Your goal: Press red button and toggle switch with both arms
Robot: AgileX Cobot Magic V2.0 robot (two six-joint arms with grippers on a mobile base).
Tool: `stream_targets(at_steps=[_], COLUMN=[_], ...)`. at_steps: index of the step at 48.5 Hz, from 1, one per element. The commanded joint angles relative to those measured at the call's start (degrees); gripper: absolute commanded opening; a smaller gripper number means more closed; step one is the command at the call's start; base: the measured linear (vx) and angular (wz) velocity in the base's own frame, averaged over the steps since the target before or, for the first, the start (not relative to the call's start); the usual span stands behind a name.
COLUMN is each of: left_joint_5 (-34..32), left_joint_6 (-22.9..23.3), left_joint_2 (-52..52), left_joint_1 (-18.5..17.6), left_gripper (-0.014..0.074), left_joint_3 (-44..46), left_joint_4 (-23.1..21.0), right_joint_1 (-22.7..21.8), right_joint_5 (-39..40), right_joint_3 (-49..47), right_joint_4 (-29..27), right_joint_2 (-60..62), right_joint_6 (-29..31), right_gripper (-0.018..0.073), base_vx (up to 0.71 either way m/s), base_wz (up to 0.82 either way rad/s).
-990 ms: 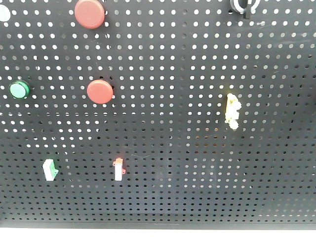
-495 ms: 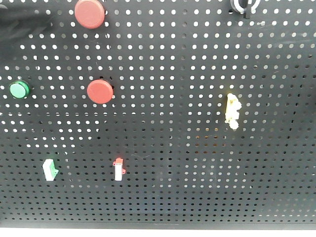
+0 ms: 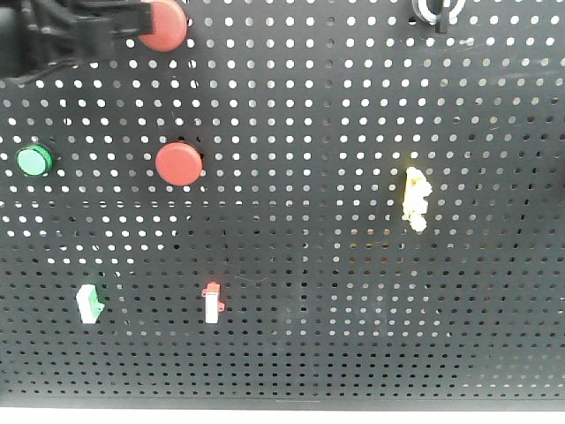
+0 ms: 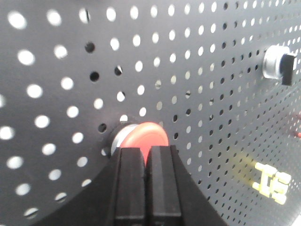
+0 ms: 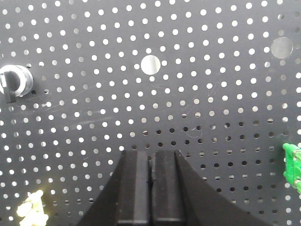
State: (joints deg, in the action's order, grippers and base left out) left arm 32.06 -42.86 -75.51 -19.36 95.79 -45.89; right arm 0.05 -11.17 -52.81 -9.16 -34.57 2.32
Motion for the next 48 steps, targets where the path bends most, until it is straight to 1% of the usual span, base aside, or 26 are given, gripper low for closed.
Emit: stream_targets(at_steps=[1, 16, 27, 36, 42, 45, 48], left_joint_5=[-3.4, -6.2, -5.5, -2.5, 2.0, 3.9, 4.3], left_joint_6=[0.3, 0.4, 0.4, -0.4, -1.1, -1.1, -1.1], left_joint_2=[0.5, -2.3, -2.8, 0.7, 4.0, 5.7, 7.7], left_joint_1=[-0.3, -0.7, -0.7, -0.7, -0.7, -0.7, -0.7], left_gripper=[0.0001, 0.0001, 0.0001, 0.0001, 0.0001, 0.0001, 0.0001], left_joint_3=[2.0, 2.0, 2.0, 1.9, 1.5, 0.7, -1.5], left_joint_4=[-3.1, -3.4, -3.3, -2.7, 0.1, 1.8, 3.0], right_joint_1=[-0.2, -0.2, -0.2, -0.2, -0.2, -0.2, -0.2], right_joint_5=[4.2, 4.3, 4.3, 4.1, 2.4, 1.3, -0.4], right_joint_3=[-1.6, -1.6, -1.6, -1.6, -1.6, -1.6, -1.6], right_joint_4=[0.1, 1.4, 1.4, 1.4, 1.4, 1.4, 1.4], right_joint_2=[-0.6, -0.6, -0.6, -0.6, 0.1, 0.5, 0.7], right_joint_6=[0.5, 0.5, 0.5, 0.5, 1.0, 2.4, 4.6], right_gripper=[-0.0003, -0.0003, -0.0003, -0.0003, -0.0003, -0.0003, -0.0003], base_vx=[0.00, 0.00, 0.00, 0.00, 0.00, 0.00, 0.00], base_wz=[0.00, 0.00, 0.00, 0.01, 0.00, 0.00, 0.00])
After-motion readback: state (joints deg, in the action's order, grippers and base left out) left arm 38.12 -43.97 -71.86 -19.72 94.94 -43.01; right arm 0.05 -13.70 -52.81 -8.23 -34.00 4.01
